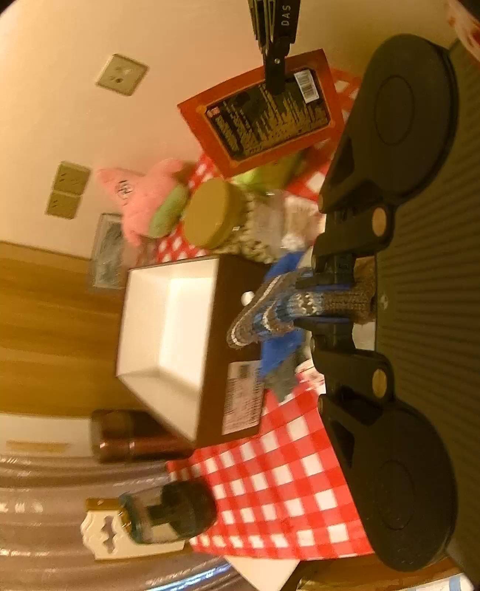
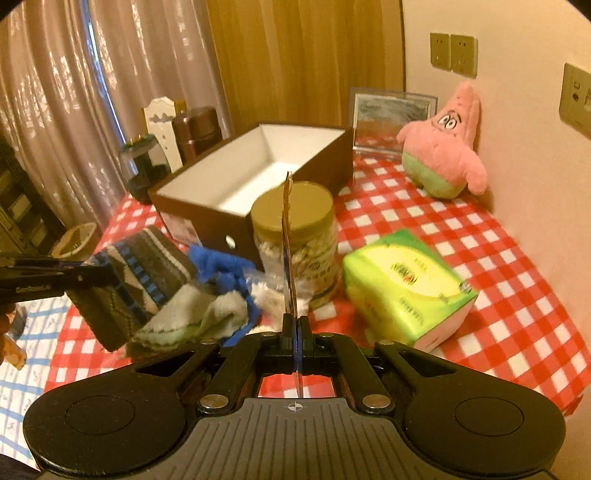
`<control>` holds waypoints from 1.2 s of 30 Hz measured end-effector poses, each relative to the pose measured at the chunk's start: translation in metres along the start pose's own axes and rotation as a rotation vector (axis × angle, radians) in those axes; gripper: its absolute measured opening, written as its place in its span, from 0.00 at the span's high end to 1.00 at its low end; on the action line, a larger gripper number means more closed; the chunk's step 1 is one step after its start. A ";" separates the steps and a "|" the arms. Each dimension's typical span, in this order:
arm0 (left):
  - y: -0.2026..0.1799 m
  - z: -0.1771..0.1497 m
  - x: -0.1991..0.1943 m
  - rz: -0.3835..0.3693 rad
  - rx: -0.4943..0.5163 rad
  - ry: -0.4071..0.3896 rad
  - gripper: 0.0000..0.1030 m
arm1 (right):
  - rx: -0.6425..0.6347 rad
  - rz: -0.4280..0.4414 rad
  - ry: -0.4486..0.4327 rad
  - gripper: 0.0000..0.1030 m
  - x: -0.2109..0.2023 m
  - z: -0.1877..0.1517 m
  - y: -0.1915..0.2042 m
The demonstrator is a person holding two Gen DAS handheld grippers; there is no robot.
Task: Organize soft objects
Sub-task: 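Carry both items over the shoebox while the right gripper releases the packet inside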
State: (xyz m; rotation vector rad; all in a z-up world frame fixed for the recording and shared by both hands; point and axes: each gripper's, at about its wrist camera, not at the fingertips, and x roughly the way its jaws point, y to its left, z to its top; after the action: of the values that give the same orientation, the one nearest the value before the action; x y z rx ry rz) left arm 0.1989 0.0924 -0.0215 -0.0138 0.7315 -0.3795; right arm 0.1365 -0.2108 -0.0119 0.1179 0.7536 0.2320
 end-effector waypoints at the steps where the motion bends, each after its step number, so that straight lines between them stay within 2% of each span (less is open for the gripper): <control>1: -0.001 0.003 -0.002 0.008 -0.008 -0.012 0.89 | 0.000 0.008 -0.007 1.00 -0.003 0.006 -0.005; 9: -0.013 0.036 -0.006 0.098 -0.071 -0.090 0.89 | -0.054 0.050 -0.073 1.00 -0.013 0.060 -0.045; 16: -0.021 0.065 0.010 0.183 -0.112 -0.143 0.89 | -0.132 0.076 -0.127 1.00 0.001 0.117 -0.081; 20: -0.024 0.078 0.027 0.231 -0.127 -0.148 0.89 | -0.168 0.106 -0.149 1.00 0.023 0.150 -0.097; 27: -0.021 0.109 0.063 0.306 -0.145 -0.157 0.89 | -0.163 0.220 -0.156 1.00 0.075 0.204 -0.108; 36: -0.006 0.151 0.113 0.374 -0.154 -0.145 0.89 | -0.171 0.359 -0.124 1.00 0.154 0.263 -0.088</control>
State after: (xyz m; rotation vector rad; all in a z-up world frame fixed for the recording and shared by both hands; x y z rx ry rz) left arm 0.3726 0.0299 0.0189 -0.0487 0.6022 0.0357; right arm 0.4407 -0.2634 0.0600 0.1038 0.5827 0.6239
